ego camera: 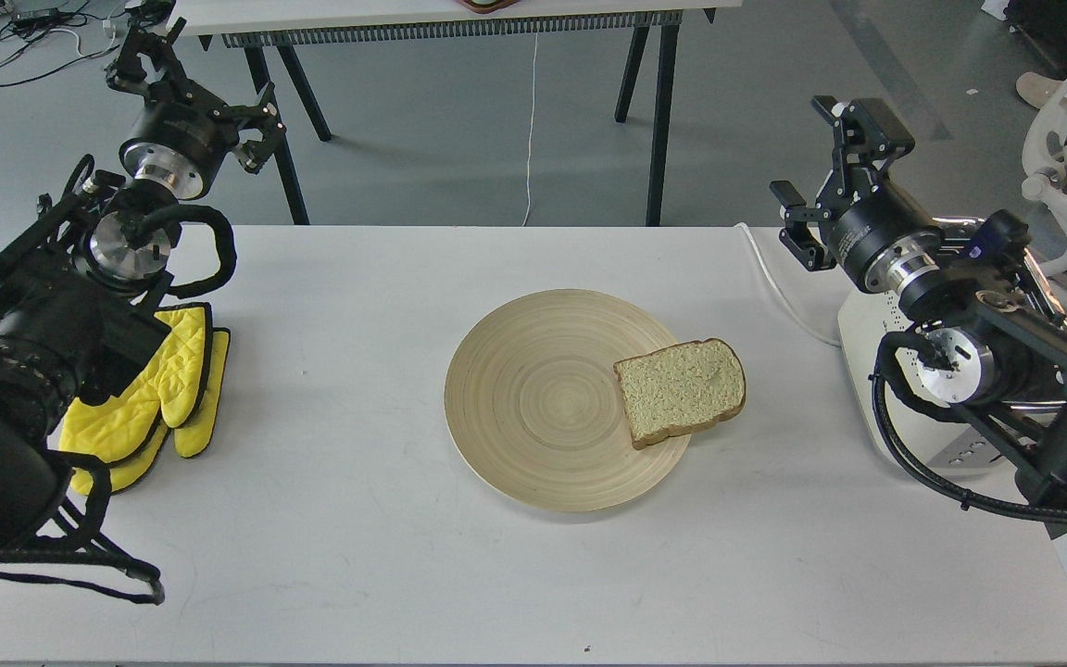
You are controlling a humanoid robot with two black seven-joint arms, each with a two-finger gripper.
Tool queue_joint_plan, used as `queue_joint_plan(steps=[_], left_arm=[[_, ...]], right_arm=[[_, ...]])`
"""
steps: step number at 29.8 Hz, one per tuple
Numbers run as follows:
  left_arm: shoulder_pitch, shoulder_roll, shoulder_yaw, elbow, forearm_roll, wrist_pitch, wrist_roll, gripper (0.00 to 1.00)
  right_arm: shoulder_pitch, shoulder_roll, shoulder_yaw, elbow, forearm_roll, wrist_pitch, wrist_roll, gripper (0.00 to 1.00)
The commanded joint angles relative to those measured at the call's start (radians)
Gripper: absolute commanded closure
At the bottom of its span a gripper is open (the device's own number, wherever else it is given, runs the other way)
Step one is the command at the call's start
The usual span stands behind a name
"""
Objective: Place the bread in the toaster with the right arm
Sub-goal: 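Move the right gripper down toward the bread slice on the plate, then grasp the edge of the bread slice with the right gripper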
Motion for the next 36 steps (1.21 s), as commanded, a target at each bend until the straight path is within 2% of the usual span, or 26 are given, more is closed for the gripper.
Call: queue_joint_plan(steps=[1,3,6,13,18,24,31,36], left_arm=[[0.0,-0.001,0.002,0.0,0.0,0.0,0.0,0.0],[0.0,-0.001,0.002,0.0,0.001,0.0,0.0,0.0],[0.0,-0.002,0.003,0.0,0.001,0.0,0.0,0.0],[0.0,-0.002,0.003,0.0,0.001,0.0,0.0,0.0],[0.0,-0.002,0.005,0.0,0.001,0.0,0.002,0.0],[0.0,-0.004,0.008,0.0,0.001,0.0,0.002,0.0],[0.0,-0.004,0.011,0.0,0.001,0.0,0.002,0.0],[0.0,-0.004,0.011,0.0,0.001,0.0,0.002,0.0]], right_arm=[[-0.047,-0.008,-0.08,0.027,-0.133,-0.088,-0.042,0.02],[-0.054,-0.008,-0.135,0.026,-0.164,-0.134,-0.062,0.03],[-0.057,-0.007,-0.206,0.015,-0.17,-0.163,-0.063,0.03],[-0.059,0.01,-0.281,-0.056,-0.17,-0.164,-0.066,0.06],[-0.057,0.081,-0.364,-0.137,-0.169,-0.164,-0.071,0.09],[-0.059,0.127,-0.418,-0.166,-0.169,-0.16,-0.065,0.16],[-0.059,0.133,-0.424,-0.154,-0.172,-0.155,-0.066,0.36],[-0.041,0.136,-0.48,-0.149,-0.192,-0.154,-0.066,0.69]])
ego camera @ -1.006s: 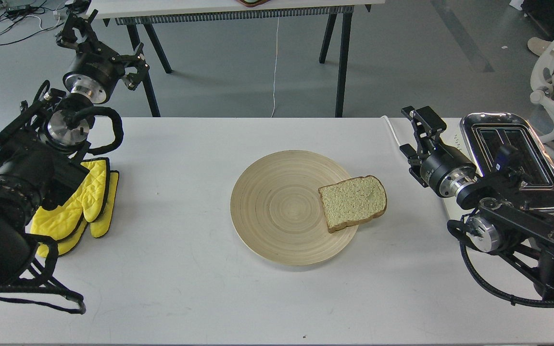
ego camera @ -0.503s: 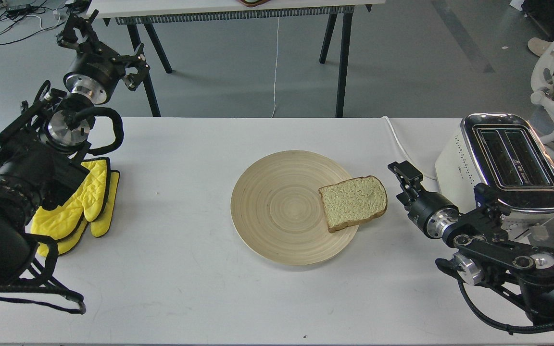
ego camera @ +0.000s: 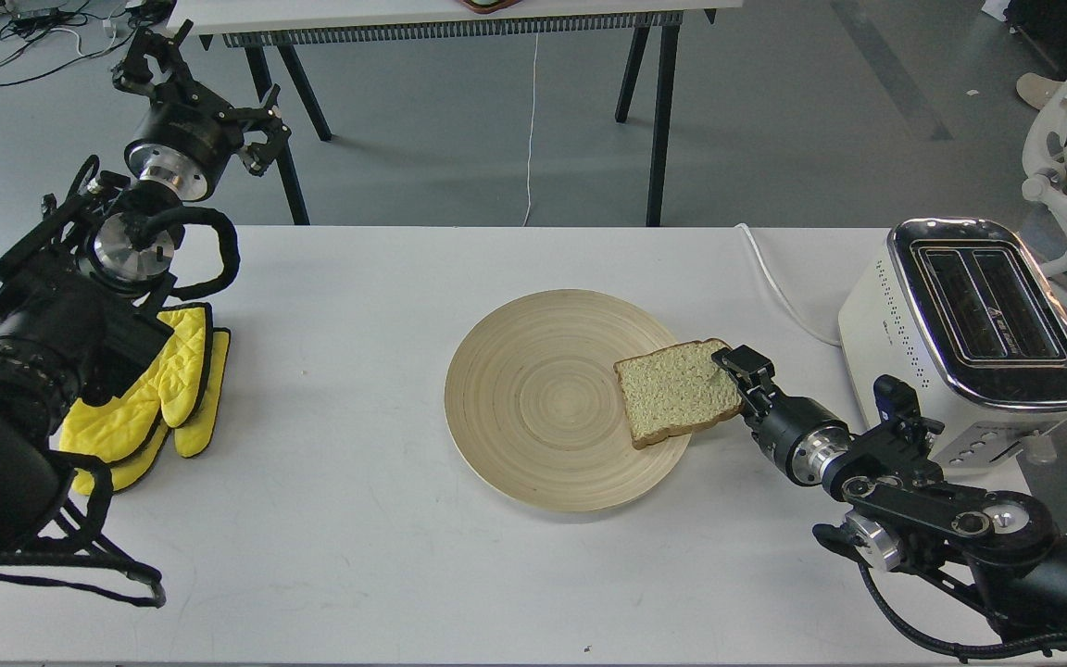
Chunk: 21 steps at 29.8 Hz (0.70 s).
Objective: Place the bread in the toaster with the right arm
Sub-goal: 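Grasp the edge of the bread slice with the right gripper, then lift the bread slice up and over the toaster slot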
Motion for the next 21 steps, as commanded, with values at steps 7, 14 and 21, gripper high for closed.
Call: queue_joint_plan(steps=[7,14,21], left_arm=[[0.0,0.0,0.0,0.0,0.0,0.0,0.0,0.0],[0.0,0.0,0.0,0.0,0.001,0.0,0.0,0.0],[0.0,0.0,0.0,0.0,0.001,0.0,0.0,0.0]], right_arm=[[0.017,-0.001,-0.035,0.005,-0.025,0.0,0.007,0.94],[0.032,-0.082,-0.025,0.136,-0.029,-0.004,0.024,0.96],[0.065,-0.257,0.001,0.321,-0.03,-0.006,0.024,0.95]])
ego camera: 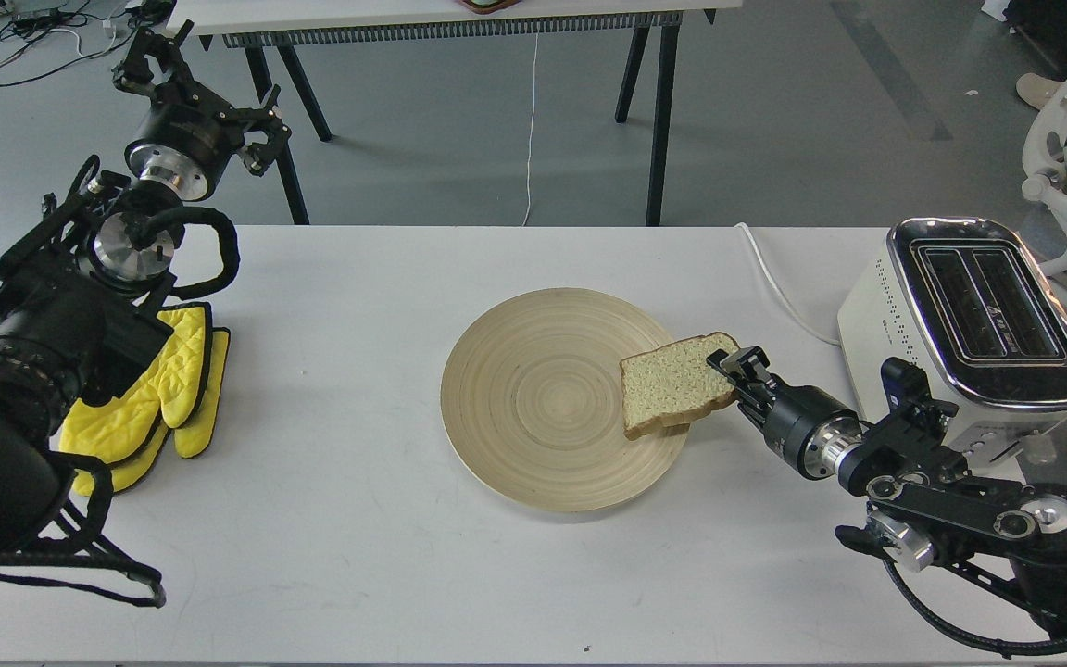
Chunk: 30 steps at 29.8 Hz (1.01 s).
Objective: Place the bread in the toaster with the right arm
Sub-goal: 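Lift the bread slice up and over the toaster slot, then lower the bread slice into the toaster slot with the right gripper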
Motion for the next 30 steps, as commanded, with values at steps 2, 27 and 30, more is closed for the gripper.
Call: queue_joint_plan(steps=[2,27,30], left_arm=[[0.0,0.0,0.0,0.0,0.0,0.0,0.0,0.0],[0.0,-0.002,0.0,0.0,0.0,0.0,0.0,0.0],[0.0,-0.002,0.0,0.0,0.0,0.0,0.0,0.0]], right_arm=[[0.014,-0.131,0.056,0.135,-0.001,0.001,0.0,0.95],[0.093,-0.77,0.036,0.227,-0.449,0.037,-0.049,0.95],[0.09,-0.755,0.022,0.197,-0.45,0.037,-0.057,0.95]])
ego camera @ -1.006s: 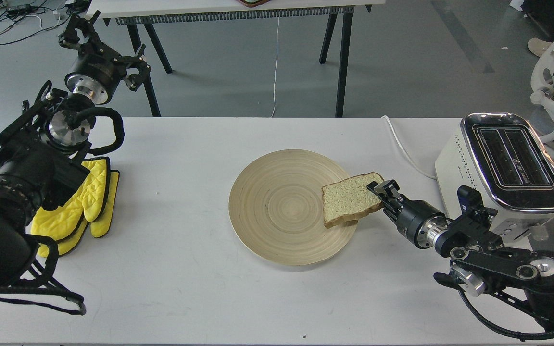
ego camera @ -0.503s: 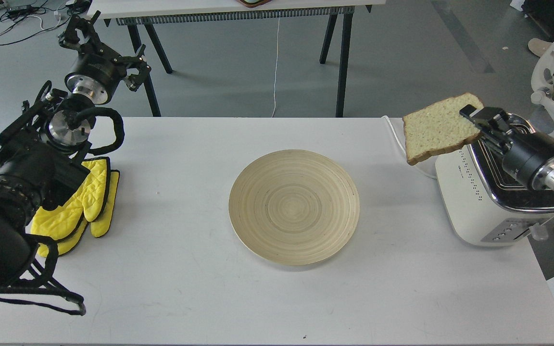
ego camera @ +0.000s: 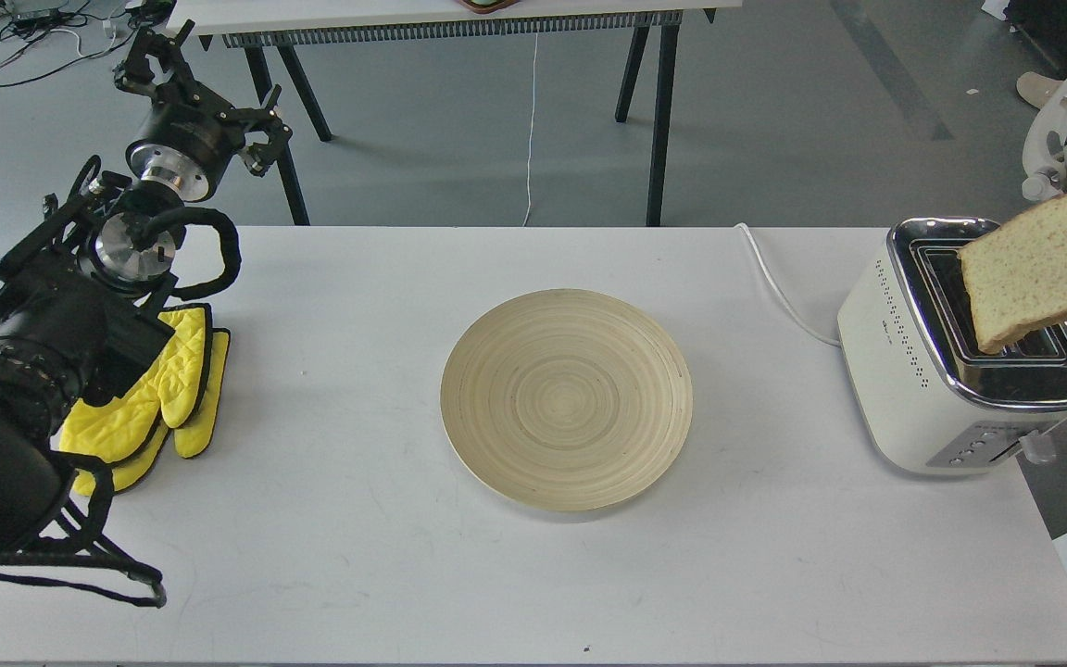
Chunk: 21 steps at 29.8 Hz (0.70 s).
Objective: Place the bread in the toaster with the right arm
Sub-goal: 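Lower the bread slice into the toaster slot with the right gripper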
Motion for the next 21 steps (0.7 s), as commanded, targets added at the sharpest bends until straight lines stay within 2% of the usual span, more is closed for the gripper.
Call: queue_joint_plan(steps=[1,14,21], left_arm=[[0.0,0.0,0.0,0.0,0.0,0.0,0.0,0.0],[0.0,0.0,0.0,0.0,0.0,0.0,0.0,0.0],[0.0,0.0,0.0,0.0,0.0,0.0,0.0,0.0]], right_arm=[[-0.002,0.032,-0.02,-0.04,-0.004,0.0,-0.015,0.95],[0.015,0.161,-0.018,-0.129,-0.011,0.0,-0.035,0.94],[0.042,0.189,-0.018,-0.17,-0.043,0.0,-0.044,0.93]])
